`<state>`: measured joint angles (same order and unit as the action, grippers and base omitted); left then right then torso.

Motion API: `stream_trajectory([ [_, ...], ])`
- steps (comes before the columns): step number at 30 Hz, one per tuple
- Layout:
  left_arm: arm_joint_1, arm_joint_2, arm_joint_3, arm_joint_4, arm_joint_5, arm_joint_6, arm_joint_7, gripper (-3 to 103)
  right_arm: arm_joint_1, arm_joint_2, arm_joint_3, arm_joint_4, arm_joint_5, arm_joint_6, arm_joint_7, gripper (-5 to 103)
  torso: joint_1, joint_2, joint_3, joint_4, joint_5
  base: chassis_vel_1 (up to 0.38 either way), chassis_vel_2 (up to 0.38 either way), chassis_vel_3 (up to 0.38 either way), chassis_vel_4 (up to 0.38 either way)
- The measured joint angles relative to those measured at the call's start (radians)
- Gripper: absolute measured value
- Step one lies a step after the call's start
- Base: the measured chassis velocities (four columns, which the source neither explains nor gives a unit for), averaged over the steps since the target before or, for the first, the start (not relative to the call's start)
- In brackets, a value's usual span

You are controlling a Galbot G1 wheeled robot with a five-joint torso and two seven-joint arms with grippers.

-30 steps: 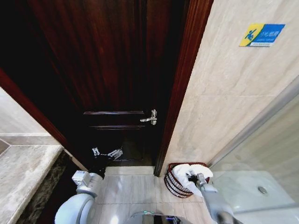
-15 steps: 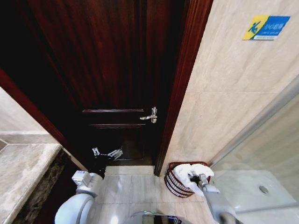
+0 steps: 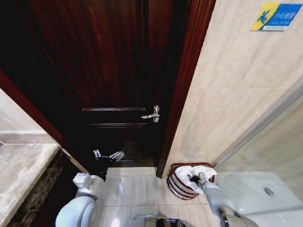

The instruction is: Discard the used towel into the hamper.

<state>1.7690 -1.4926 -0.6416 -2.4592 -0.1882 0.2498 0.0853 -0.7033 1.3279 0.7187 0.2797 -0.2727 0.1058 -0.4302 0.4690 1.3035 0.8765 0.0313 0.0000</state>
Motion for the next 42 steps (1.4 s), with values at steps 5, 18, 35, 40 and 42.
stream_trajectory([
  [5, 0.0, 0.0, 0.0, 0.0, 0.0, 0.0, 0.0, 100, 0.01, 0.003, 0.0, -0.011, 0.008, -0.01, 0.002, 10, -0.014, -0.03, -0.016, 0.0, -0.0001, 0.0, 0.0, 0.0, 0.0],
  [18, 0.0, 0.0, 0.0, 0.0, 0.0, 0.0, 0.0, 100, -0.003, 0.025, 0.002, -0.003, 0.089, -0.029, 0.0, 10, -0.044, -0.096, -0.052, 0.0, 0.0, 0.0, 0.0, 0.0, 0.0],
  [35, 0.0, 0.0, 0.0, 0.0, 0.0, 0.0, 0.0, 100, -0.066, 0.033, -0.016, 0.117, 0.241, -0.031, -0.05, 9, -0.088, -0.193, -0.105, 0.0001, 0.0004, 0.0, 0.0, 0.0, 0.0],
  [40, 0.0, 0.0, 0.0, 0.0, 0.0, 0.0, 0.0, 100, -0.235, -0.02, -0.097, 0.414, 0.343, -0.119, -0.073, 30, -0.095, -0.208, -0.113, -0.0003, 0.0005, 0.0, 0.0, 0.0, 0.0],
  [42, 0.0, 0.0, 0.0, 0.0, 0.0, 0.0, 0.0, 100, -0.27, -0.031, -0.108, 0.477, 0.361, -0.136, -0.069, 36, -0.095, -0.209, -0.113, -0.0002, 0.0006, 0.0, 0.0, 0.0, 0.0],
])
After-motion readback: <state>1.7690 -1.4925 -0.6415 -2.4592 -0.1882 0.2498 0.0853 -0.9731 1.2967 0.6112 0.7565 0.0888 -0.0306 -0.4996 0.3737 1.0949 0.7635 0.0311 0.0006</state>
